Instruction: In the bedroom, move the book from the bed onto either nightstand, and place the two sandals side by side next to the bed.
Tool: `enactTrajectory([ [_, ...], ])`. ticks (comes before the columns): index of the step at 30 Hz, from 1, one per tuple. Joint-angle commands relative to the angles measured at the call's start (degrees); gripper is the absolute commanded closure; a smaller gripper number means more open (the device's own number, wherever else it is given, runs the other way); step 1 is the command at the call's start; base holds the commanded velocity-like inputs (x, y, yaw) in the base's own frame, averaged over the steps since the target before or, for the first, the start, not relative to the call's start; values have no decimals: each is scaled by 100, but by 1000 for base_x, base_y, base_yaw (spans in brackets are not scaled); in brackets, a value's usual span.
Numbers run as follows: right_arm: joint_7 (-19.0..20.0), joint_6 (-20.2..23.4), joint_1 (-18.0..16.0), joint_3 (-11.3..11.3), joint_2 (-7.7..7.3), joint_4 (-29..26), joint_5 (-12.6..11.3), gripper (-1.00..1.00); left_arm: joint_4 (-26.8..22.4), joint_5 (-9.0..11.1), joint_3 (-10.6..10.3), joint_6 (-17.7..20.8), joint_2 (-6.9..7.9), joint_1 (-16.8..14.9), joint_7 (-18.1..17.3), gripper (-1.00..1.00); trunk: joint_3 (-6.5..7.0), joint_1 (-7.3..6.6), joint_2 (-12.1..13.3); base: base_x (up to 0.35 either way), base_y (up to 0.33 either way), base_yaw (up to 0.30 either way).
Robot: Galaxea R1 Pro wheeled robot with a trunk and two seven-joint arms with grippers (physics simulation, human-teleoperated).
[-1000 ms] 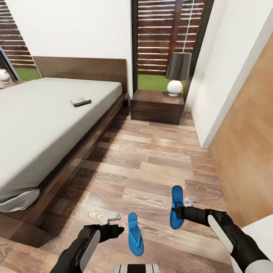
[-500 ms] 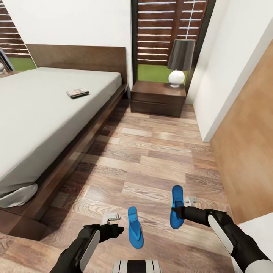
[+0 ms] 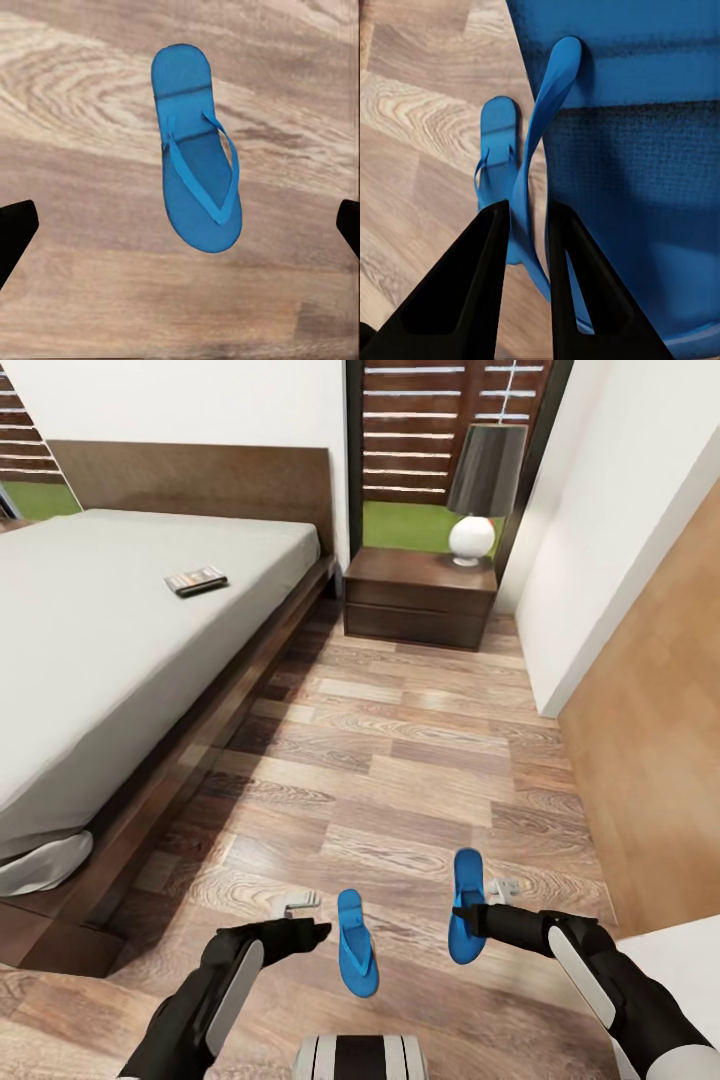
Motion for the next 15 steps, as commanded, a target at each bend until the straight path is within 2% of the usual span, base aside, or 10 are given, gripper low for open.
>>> enactTrajectory([
  [1,8,34,-3,7,-5,-3,-49,100,-96,1,5,149,0,-1,-4,-100,-27,1,-3,0,0,0],
  [2,8,35,-3,-1,-5,-3,-49,100,-265,0,6,426,1,-5,-3,-100,-49,4,-5,0,0,0],
  [3,8,35,-3,-11,-5,-2,-49,100,-461,0,8,882,3,-61,-6,-100,-71,6,-6,0,0,0],
  [4,8,34,-3,-14,-5,-2,-49,100,-506,1,8,1026,3,-103,-7,-100,-94,9,-7,0,0,0],
  [7,8,40,-3,-22,-5,-2,-49,100,-587,24,9,1525,5,-536,-9,-100,-94,9,-7,0,0,0],
  [11,8,42,-3,-29,-5,-2,-49,100,-214,33,9,1602,15,-690,-30,-100,-94,9,-7,0,0,0],
  [15,8,42,-3,-25,-1,-2,-49,100,5,28,9,1604,16,-725,-43,-100,-182,19,-13,0,0,0],
])
